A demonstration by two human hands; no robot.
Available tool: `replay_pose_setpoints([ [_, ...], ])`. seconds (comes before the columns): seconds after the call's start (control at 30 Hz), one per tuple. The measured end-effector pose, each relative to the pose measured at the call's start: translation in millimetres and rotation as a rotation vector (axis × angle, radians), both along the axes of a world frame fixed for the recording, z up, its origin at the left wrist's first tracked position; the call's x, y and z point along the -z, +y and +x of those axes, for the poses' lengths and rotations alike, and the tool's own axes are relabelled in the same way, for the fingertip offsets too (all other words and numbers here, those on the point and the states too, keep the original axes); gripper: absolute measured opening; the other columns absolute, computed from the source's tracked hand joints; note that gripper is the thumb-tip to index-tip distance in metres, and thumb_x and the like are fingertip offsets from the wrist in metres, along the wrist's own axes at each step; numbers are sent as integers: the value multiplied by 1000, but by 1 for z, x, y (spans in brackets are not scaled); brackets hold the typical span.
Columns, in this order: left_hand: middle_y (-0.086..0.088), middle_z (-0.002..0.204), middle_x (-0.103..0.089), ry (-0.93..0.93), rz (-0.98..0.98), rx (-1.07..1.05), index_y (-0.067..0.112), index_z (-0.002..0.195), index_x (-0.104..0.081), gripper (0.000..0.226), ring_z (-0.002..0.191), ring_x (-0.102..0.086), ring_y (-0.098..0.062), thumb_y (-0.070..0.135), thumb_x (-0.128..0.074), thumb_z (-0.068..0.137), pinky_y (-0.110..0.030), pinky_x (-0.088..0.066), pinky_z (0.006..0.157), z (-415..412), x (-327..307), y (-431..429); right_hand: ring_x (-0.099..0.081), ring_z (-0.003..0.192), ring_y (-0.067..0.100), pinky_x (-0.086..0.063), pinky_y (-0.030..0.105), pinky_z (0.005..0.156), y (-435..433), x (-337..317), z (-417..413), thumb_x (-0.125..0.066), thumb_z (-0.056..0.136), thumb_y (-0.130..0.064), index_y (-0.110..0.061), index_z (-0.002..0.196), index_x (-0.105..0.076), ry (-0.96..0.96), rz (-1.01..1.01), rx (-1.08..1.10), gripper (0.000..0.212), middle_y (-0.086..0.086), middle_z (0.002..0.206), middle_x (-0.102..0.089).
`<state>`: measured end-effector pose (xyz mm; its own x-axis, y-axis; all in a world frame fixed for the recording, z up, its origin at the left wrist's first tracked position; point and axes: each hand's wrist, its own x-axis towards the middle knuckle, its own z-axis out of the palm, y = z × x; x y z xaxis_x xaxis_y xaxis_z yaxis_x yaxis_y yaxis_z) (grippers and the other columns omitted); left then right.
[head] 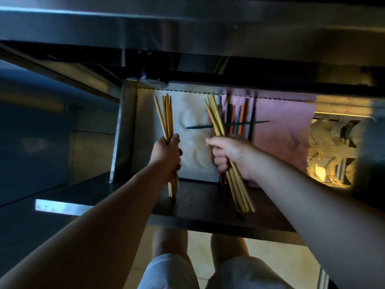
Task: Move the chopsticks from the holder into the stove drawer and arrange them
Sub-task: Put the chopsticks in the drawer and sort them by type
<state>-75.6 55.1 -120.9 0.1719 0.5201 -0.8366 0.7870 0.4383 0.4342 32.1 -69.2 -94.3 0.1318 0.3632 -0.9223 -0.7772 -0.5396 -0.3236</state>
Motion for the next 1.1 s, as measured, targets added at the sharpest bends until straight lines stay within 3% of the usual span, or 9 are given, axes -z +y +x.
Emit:
replay_pose_setpoints([
  [0.23,-4,84,-59,-1,-75,61,15,115,-52,21,55,-49,-12,31,-50,101,-29,-44,53,-23,6,57,-46,50,12,-42,21,42,63,14,-28,-54,96,-27,-9,90,-64,-129,-59,-115,22,0,62,-51],
  [0.37,-6,94,-66,-22,-150,127,17,118,-57,20,70,-59,-16,24,-53,100,-30,-49,61,-27,17,82,-63,67,16,-54,28,59,97,40,-45,-61,92,-21,-10,100,-66,-168,-123,-42,15,5,81,-66],
  [0.47,-11,100,-68,30,-75,236,15,119,-57,26,84,-66,-22,10,-56,93,-37,-58,73,-31,28,95,-63,95,22,-54,39,81,116,59,-59,-63,89,-24,-17,117,-62,-275,-187,-68,29,5,105,-66],
  [0.57,-15,119,-64,82,-17,294,13,134,-52,46,109,-62,-35,6,-56,89,-47,-54,93,-36,34,101,-61,77,15,-48,19,50,129,69,-70,-63,90,-24,-13,110,-61,-366,-232,-20,22,3,95,-64],
  [0.6,-15,125,-62,84,-2,295,12,138,-50,50,115,-60,-35,7,-56,88,-46,-51,98,-36,35,102,-61,72,15,-45,17,46,132,72,-73,-65,89,-25,-15,106,-62,-397,-256,-10,20,3,89,-64],
  [0.67,-13,133,-59,69,10,284,13,143,-47,54,122,-56,-34,8,-56,90,-44,-48,102,-38,35,102,-65,75,23,-51,24,58,137,82,-78,-70,85,-29,-13,100,-65,-448,-314,-2,23,5,86,-66],
  [0.8,-11,140,-54,58,37,254,13,147,-41,58,129,-51,-33,11,-59,92,-39,-45,105,-38,35,99,-65,98,30,-52,34,81,147,90,-82,-71,83,-34,-8,109,-65,-542,-396,-108,38,12,104,-68],
  [0.97,-11,147,-47,98,72,261,12,149,-34,61,135,-45,-29,9,-58,93,-33,-38,107,-36,31,97,-62,104,28,-49,30,80,151,93,-79,-70,84,-30,-10,116,-62,-655,-450,-191,39,10,114,-66],
  [1.1,-14,152,-33,128,99,370,15,154,-15,80,139,-36,-33,17,-63,90,-40,-35,110,-33,21,88,-62,108,25,-47,25,82,146,86,-78,-68,83,-25,-11,119,-62,-696,-447,-118,38,6,116,-65],
])
